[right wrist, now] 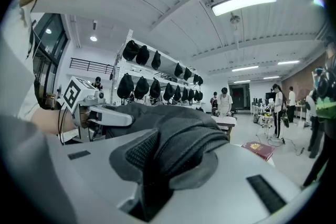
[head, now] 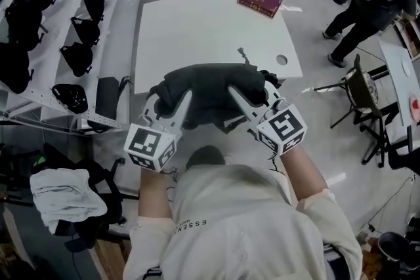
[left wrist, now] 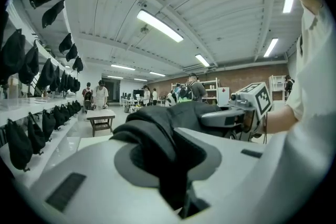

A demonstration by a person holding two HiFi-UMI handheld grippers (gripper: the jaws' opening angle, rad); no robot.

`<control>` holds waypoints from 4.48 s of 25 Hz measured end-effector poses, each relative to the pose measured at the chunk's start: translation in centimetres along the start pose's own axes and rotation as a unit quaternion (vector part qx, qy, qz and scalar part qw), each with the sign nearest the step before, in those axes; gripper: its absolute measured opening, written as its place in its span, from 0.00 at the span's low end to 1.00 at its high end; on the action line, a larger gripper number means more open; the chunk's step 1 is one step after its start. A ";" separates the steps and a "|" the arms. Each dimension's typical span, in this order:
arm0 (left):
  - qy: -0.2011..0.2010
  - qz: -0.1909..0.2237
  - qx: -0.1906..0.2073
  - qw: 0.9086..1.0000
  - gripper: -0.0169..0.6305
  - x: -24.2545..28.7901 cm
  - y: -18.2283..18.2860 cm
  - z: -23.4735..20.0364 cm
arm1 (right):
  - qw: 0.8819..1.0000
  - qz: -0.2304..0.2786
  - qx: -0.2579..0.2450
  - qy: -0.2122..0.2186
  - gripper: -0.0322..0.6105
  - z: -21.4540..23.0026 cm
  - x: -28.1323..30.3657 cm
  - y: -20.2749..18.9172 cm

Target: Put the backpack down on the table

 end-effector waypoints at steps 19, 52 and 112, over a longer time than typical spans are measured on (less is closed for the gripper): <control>-0.012 0.053 0.026 0.998 0.15 17.1 0.1 -14.8 | 0.998 0.025 -0.052 0.009 0.20 16.6 15.4 -0.5; 0.011 0.068 0.030 0.997 0.15 35.6 -8.8 -36.4 | 0.997 0.031 -0.063 0.016 0.20 34.4 37.6 -11.5; 0.021 -0.014 -0.073 0.997 0.18 18.2 -22.2 -19.1 | 0.987 -0.070 0.145 -0.020 0.26 19.8 18.0 -23.5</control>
Point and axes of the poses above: the fingertips, and each gripper's own axes: x forward along the fingers, z to its right, y out of its top, the point moved 8 cm from there along -x, backward along the fingers, and after that the axes turned 15 degrees about z, right-handed, at the moved point
